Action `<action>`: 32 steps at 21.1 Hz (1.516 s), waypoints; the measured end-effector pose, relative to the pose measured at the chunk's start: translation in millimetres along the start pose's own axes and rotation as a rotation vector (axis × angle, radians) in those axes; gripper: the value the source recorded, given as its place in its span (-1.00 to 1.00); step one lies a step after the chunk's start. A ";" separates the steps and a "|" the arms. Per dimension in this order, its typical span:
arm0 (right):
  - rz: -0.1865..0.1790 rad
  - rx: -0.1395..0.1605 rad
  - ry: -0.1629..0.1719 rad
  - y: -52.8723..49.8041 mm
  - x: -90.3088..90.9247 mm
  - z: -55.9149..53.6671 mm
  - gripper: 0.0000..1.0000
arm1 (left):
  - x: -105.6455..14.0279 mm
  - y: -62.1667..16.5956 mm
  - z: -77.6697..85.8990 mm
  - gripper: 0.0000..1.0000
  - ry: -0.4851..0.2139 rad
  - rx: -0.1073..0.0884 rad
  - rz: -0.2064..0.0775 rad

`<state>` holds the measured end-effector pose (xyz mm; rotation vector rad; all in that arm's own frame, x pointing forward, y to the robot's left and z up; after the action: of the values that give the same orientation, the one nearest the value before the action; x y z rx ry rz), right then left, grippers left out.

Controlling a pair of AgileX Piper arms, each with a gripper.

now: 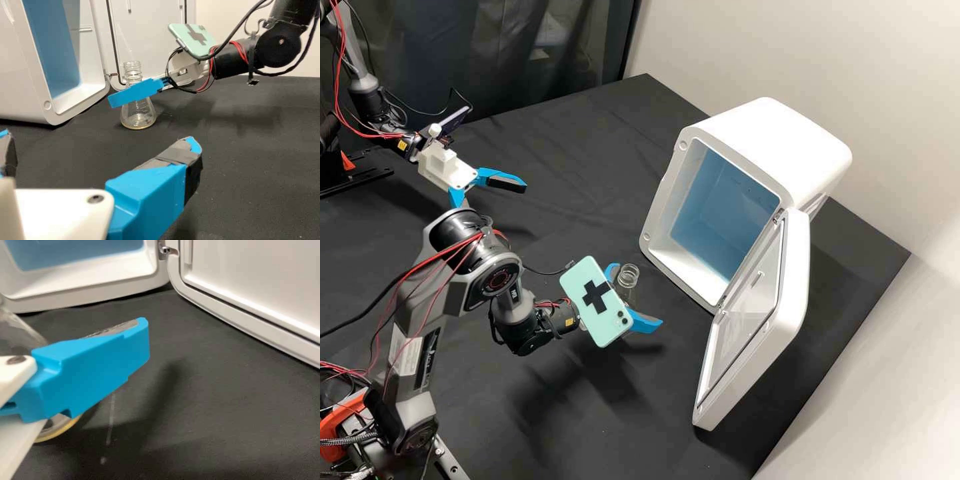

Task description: Place the flask in the incubator

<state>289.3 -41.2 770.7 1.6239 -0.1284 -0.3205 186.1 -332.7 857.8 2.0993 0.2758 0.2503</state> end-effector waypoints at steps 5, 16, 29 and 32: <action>0.003 -0.058 0.005 -4.0 10.2 -3.5 1.00 | -1.2 2.1 0.4 1.00 0.001 0.005 0.010; 0.014 -0.241 0.053 -24.4 13.8 -17.4 -1.00 | -1.4 2.2 -0.4 1.00 0.005 0.004 0.010; 0.009 -0.274 0.050 -30.4 12.8 -20.5 -1.00 | -1.8 2.4 -1.8 1.00 0.011 -0.011 0.012; 0.009 -0.274 0.051 -30.4 12.8 -20.5 -1.00 | -1.8 2.4 -1.8 1.00 0.011 -0.011 0.012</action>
<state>304.0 -22.5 739.9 1.3582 -0.0503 -0.2771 184.1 -333.0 860.7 2.0893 0.2680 0.2698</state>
